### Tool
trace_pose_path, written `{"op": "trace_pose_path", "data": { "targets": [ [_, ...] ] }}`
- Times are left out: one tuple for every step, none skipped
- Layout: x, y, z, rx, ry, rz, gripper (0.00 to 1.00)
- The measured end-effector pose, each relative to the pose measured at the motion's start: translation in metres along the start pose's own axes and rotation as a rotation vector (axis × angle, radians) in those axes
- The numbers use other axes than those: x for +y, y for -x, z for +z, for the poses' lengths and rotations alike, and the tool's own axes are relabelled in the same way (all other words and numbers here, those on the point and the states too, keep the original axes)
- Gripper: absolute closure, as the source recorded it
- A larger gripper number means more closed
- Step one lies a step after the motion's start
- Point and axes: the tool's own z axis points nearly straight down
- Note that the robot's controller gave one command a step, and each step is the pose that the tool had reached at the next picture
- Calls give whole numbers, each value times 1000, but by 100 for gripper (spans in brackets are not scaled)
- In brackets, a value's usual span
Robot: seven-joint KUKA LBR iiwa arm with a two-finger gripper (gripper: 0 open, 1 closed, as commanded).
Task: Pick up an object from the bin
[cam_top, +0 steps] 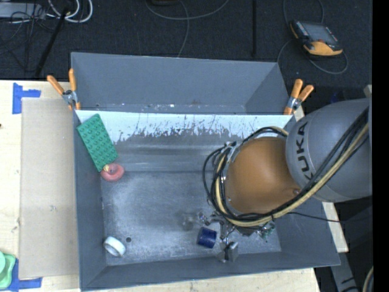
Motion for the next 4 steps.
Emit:
{"op": "trace_pose_path", "data": {
  "targets": [
    [-27, 24, 17, -5, -4, -450, 0],
    [1, 0, 29, -1, -1, -768, 0],
    [-22, 21, 28, -6, -6, -728, 0],
    [-21, 20, 28, -5, -3, -726, 100]
  ]
}}
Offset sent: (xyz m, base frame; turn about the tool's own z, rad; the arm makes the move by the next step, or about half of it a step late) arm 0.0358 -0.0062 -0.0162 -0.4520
